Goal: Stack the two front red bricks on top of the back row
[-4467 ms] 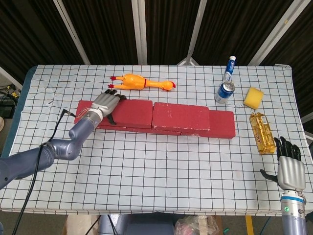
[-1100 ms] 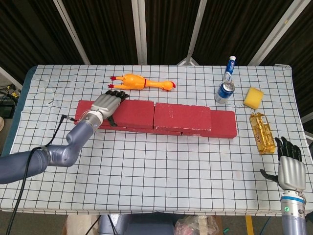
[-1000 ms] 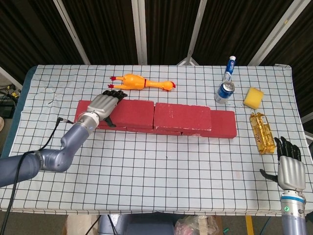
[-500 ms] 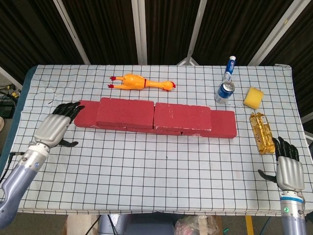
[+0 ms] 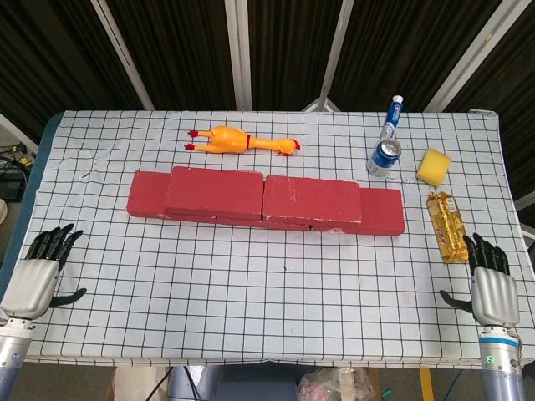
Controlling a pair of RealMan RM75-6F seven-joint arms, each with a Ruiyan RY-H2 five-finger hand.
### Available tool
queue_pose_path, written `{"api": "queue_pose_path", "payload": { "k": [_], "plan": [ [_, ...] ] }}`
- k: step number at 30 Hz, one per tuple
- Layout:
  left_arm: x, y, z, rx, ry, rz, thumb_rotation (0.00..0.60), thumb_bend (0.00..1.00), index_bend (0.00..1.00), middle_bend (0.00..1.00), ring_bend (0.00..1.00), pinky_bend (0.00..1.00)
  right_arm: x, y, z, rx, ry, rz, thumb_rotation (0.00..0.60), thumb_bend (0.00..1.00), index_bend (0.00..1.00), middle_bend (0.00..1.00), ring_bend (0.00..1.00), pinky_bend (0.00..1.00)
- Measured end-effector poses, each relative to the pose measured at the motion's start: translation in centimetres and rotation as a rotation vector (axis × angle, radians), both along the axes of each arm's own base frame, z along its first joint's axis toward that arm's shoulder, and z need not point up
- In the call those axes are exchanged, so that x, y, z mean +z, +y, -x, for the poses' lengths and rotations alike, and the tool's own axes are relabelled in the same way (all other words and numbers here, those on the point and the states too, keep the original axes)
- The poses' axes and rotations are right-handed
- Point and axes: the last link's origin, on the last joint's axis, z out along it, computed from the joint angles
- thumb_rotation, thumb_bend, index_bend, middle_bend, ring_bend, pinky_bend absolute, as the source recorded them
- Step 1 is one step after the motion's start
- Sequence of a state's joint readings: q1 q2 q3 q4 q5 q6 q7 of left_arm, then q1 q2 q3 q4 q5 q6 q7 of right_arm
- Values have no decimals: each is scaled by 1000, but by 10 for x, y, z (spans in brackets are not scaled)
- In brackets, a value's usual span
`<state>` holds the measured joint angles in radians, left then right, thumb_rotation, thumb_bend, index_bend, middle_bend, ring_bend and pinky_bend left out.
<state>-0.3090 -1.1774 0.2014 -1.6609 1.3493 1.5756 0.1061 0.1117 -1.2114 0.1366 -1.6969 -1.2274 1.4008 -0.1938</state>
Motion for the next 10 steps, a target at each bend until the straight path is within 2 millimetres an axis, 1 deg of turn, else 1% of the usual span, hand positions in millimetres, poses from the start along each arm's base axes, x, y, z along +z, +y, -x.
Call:
{"api": "queue_pose_path", "payload": {
  "k": [3,10],
  "plan": [
    [-6,-6,5,15,12,-11,600,0,110,1,0,34,1,1,0,6,-1,-8,600,162,34,0,0,0],
    [-7,-8,5,14,32,-29,600,0,109,0,0,31,4,1,0,23,7,-9,600,162,34,0,0,0]
  ]
}}
